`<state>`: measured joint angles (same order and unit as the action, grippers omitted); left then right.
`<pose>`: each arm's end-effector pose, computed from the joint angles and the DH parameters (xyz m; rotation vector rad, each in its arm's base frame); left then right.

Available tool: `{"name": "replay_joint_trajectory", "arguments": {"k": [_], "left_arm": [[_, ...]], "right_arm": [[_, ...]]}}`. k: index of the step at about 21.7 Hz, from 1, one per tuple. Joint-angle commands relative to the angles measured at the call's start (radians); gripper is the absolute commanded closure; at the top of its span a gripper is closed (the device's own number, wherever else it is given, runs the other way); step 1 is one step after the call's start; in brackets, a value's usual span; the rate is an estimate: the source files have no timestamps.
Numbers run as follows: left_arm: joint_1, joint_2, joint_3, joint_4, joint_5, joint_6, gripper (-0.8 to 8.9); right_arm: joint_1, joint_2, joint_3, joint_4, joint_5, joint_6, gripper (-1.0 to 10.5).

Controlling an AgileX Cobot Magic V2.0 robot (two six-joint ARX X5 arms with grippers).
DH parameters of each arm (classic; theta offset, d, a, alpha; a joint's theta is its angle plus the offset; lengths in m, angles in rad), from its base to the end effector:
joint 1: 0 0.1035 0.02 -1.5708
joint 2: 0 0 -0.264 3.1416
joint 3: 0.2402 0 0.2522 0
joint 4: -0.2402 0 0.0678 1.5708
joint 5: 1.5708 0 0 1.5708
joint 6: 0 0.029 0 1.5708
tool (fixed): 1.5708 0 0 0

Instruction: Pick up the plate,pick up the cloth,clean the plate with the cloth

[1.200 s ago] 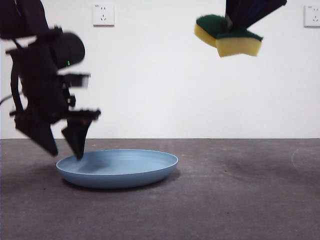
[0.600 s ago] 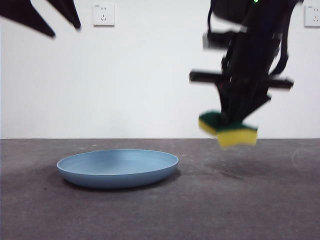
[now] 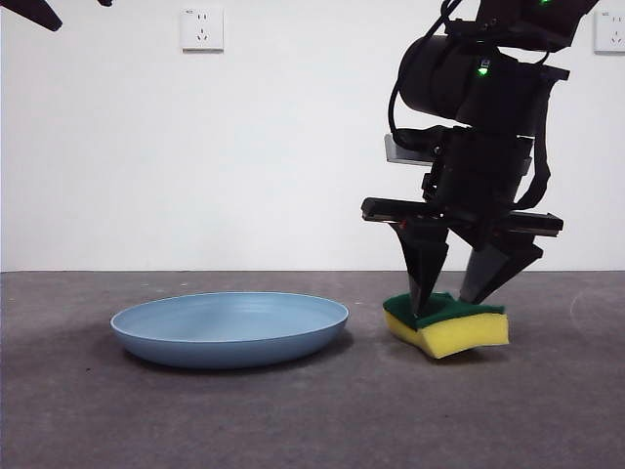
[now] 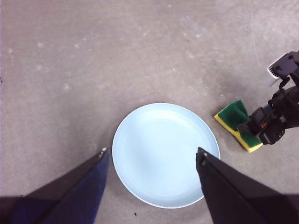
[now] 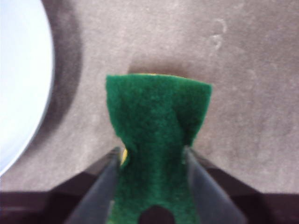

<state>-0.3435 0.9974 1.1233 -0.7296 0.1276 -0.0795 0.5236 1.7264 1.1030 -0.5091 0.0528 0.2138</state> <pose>0.1793 -0.0681 0.3607 -0.0100 0.6232 -0.4321 0.2917 0.1666 0.1824 -0.1358 1.1287 0.2985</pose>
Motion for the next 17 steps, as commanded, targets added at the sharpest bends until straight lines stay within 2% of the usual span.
{"name": "replay_joint_trajectory", "arguments": {"k": [1, 3, 5, 9, 13, 14, 15, 16, 17], "left_arm": [[-0.004, 0.000, -0.003, 0.001, 0.006, -0.006, 4.99], [-0.004, 0.000, -0.002, 0.001, 0.006, -0.006, 4.99], [-0.004, 0.000, -0.002, 0.001, 0.006, -0.006, 4.99], [-0.004, 0.000, -0.002, 0.001, 0.005, -0.002, 4.99], [-0.004, 0.001, -0.002, 0.001, 0.004, 0.002, 4.99], [-0.004, 0.000, -0.002, -0.002, -0.002, 0.013, 5.00], [-0.004, 0.001, -0.002, -0.006, -0.021, 0.023, 5.05], [-0.004, 0.000, -0.003, -0.013, -0.037, 0.032, 5.34], [-0.004, 0.001, -0.002, -0.020, -0.048, 0.032, 6.22]], "right_arm": [[0.000, 0.008, -0.008, -0.001, 0.005, 0.005, 6.5], [-0.003, 0.008, -0.007, -0.001, 0.006, -0.003, 5.5], [-0.007, 0.008, -0.008, -0.001, 0.006, -0.005, 5.0], [-0.008, -0.001, -0.006, -0.001, 0.006, -0.011, 5.1], [-0.005, -0.088, -0.006, -0.027, 0.005, -0.013, 5.1], [-0.005, -0.129, -0.006, -0.037, 0.005, -0.013, 5.3], [-0.005, -0.167, -0.006, -0.047, 0.005, -0.014, 6.0], [-0.005, -0.217, -0.006, -0.056, 0.004, -0.014, 7.3], [-0.005, -0.269, -0.006, -0.063, 0.003, -0.027, 8.5]]}}
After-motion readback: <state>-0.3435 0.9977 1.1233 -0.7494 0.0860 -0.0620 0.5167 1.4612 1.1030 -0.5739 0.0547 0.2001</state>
